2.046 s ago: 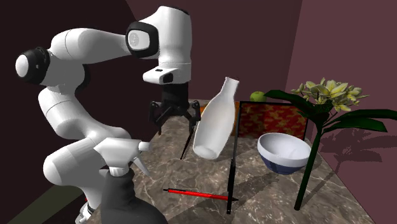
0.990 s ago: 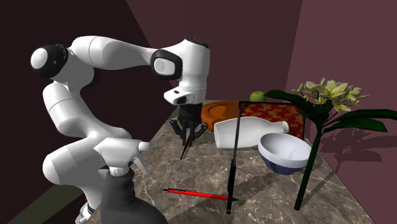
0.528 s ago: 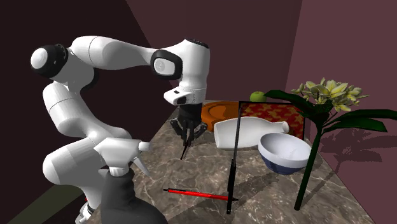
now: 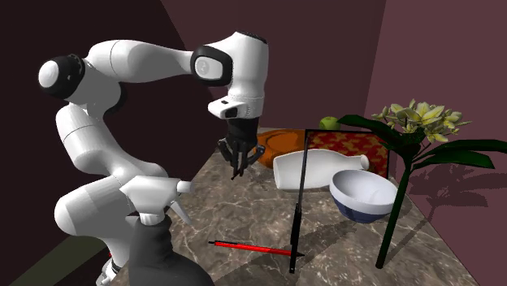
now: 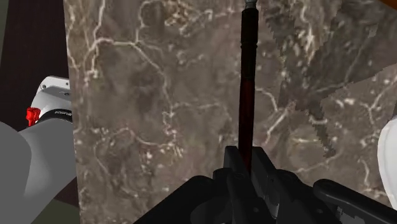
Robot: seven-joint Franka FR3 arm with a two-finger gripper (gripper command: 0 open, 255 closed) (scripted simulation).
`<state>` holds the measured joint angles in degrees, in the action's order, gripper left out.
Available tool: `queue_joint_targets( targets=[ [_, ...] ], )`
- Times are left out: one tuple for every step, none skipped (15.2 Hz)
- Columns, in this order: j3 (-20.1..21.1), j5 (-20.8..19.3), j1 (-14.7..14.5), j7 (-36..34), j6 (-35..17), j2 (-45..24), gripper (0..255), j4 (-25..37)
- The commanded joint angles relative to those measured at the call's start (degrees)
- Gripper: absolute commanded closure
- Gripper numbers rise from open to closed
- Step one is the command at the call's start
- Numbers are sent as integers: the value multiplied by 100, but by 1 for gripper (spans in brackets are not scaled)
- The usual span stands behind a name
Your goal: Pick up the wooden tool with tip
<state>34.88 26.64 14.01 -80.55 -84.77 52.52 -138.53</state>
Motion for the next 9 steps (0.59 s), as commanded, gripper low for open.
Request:
queue_joint_targets(
  targets=[
    [-49, -45, 16, -23, 129, -26, 255, 153],
    [-77, -71, 27, -30, 194, -43, 255, 233],
    [-104, -96, 37, -39, 258, -61, 255, 314],
    [-130, -121, 48, -47, 322, -81, 255, 396],
    [-155, -145, 58, -55, 386, -101, 255, 478],
    [-180, -168, 69, -64, 449, -123, 255, 562],
    [-204, -192, 80, -72, 513, -146, 255, 647],
    [-207, -195, 81, -73, 522, -149, 255, 659],
    [-208, -195, 81, -73, 522, -149, 255, 659]
  ],
)
